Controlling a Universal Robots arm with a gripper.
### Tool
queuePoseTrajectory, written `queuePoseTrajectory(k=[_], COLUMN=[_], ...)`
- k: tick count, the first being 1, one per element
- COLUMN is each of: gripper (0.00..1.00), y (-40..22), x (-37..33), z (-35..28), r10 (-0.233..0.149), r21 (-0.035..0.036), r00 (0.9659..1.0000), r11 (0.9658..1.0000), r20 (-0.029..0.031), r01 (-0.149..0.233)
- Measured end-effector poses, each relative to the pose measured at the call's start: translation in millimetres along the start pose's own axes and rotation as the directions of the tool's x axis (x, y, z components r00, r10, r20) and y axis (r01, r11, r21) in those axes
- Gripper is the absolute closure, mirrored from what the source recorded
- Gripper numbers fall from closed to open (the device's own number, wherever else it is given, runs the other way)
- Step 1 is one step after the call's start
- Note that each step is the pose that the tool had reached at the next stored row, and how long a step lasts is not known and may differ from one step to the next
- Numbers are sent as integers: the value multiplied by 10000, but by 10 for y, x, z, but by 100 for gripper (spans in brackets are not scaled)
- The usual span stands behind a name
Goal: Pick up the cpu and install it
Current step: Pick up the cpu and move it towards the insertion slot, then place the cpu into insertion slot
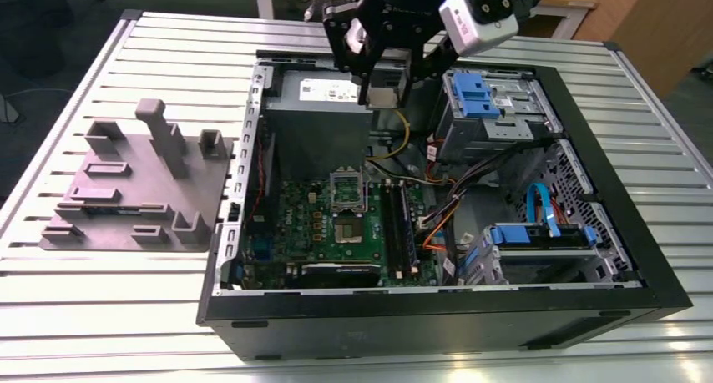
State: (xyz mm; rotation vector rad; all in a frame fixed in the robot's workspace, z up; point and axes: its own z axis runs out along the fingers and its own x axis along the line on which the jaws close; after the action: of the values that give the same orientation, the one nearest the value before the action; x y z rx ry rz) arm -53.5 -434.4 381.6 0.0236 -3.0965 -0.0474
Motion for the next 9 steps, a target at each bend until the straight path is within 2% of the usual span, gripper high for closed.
queuePoseTrajectory(k=[9], gripper=[53], y=[-19], x=[-1], z=[2], r10=[-1], r21=[5], r00=[10000], r11=[10000], r20=[0], r01=[1])
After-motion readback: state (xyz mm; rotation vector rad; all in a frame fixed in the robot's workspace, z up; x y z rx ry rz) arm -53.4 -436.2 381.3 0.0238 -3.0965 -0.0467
